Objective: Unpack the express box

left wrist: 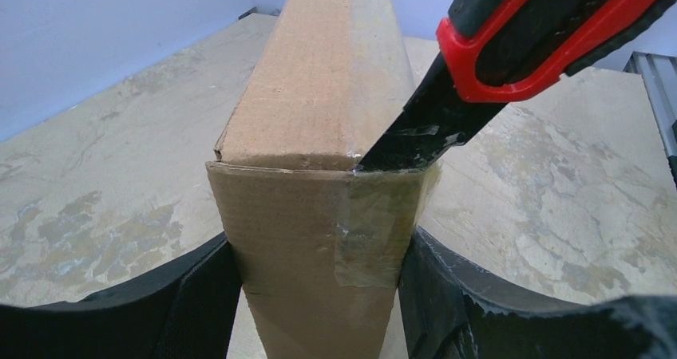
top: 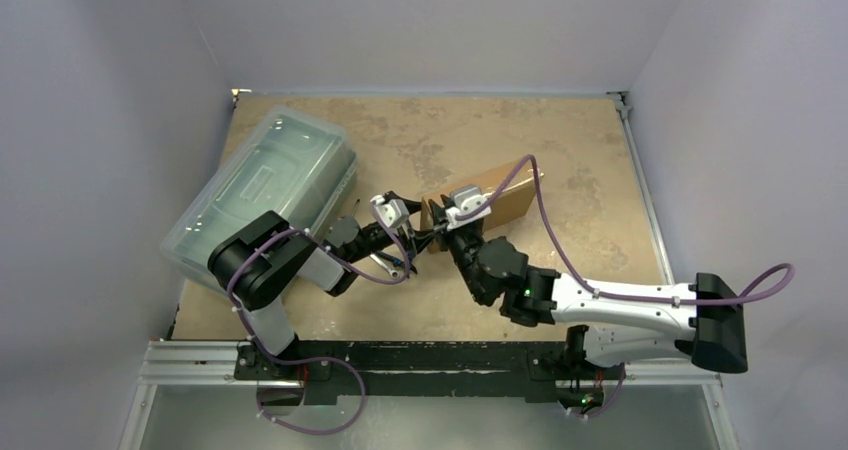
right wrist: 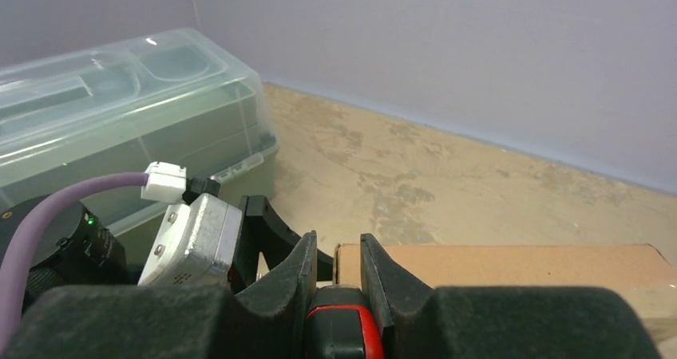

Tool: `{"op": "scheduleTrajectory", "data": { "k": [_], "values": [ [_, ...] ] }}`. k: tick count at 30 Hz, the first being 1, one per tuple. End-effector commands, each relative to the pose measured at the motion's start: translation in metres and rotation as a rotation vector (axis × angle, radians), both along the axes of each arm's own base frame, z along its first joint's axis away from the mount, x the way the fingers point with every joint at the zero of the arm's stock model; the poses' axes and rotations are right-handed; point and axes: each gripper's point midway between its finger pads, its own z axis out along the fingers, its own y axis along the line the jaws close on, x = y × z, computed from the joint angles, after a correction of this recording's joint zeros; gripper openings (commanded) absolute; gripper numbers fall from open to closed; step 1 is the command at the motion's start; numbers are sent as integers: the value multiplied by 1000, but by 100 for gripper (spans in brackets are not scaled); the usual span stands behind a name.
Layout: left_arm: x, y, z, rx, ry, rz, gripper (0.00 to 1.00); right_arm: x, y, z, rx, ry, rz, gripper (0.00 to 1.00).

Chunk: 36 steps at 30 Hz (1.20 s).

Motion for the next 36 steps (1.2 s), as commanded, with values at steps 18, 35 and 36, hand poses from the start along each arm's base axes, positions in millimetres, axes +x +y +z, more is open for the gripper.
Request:
{"op": "scheduleTrajectory", "data": {
  "k": [18, 35, 36],
  "values": [
    [17, 6, 40, -91, -87, 87, 37, 15, -27, 134, -29, 42, -193, 0],
    [-11, 41, 95, -232, 198, 178, 98, 26, -145, 86, 98, 153, -321, 0],
    [-9, 45, 89, -187, 254, 211, 98, 24, -151, 88, 107, 148, -334, 0]
  ]
}}
